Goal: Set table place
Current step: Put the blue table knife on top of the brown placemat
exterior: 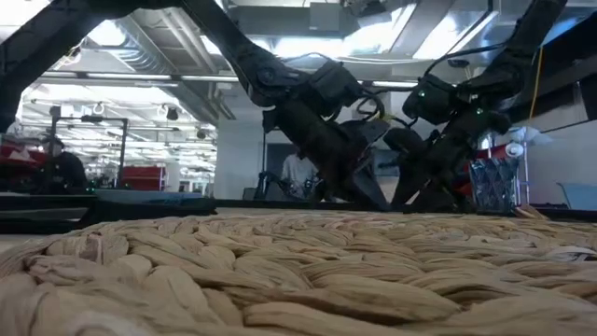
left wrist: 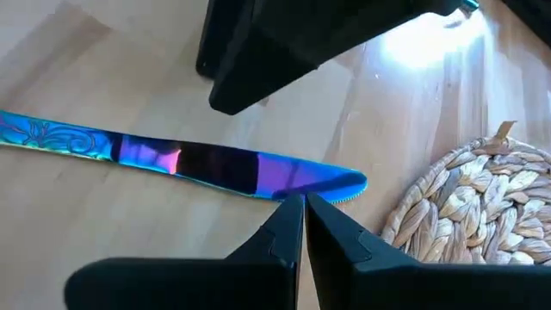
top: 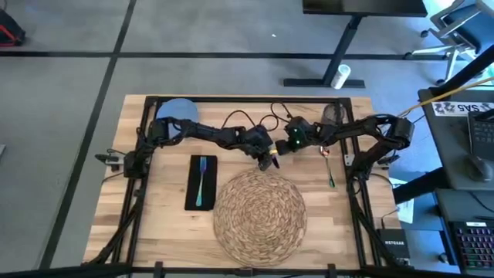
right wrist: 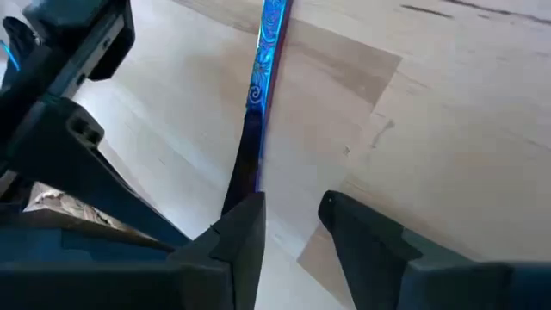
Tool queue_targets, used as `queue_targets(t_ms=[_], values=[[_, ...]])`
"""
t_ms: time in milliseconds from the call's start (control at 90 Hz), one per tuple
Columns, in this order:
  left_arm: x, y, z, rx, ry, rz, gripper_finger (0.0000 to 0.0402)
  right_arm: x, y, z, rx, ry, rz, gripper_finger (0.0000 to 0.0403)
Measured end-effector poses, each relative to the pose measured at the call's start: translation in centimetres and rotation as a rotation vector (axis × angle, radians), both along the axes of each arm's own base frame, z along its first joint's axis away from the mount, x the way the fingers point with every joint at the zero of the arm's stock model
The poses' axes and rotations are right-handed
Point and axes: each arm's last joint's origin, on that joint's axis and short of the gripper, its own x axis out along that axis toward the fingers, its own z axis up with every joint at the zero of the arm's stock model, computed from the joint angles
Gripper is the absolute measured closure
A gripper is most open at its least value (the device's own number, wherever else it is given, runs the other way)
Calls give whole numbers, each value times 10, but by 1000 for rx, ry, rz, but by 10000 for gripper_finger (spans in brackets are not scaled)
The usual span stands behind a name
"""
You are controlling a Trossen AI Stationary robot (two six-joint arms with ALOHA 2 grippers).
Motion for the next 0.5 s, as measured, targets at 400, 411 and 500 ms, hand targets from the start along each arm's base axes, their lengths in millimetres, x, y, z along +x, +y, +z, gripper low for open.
queue_targets(t_ms=[400, 411, 500], values=[[0, 2, -2, 44, 2, 8, 402, 0, 0, 0, -8, -4, 0, 280], [0, 2, -2, 46, 2, 9, 402, 1, 0, 0, -9, -5, 0, 280], [0, 3, -2, 53, 0, 14, 402, 1, 0, 0, -11, -8, -1, 280]])
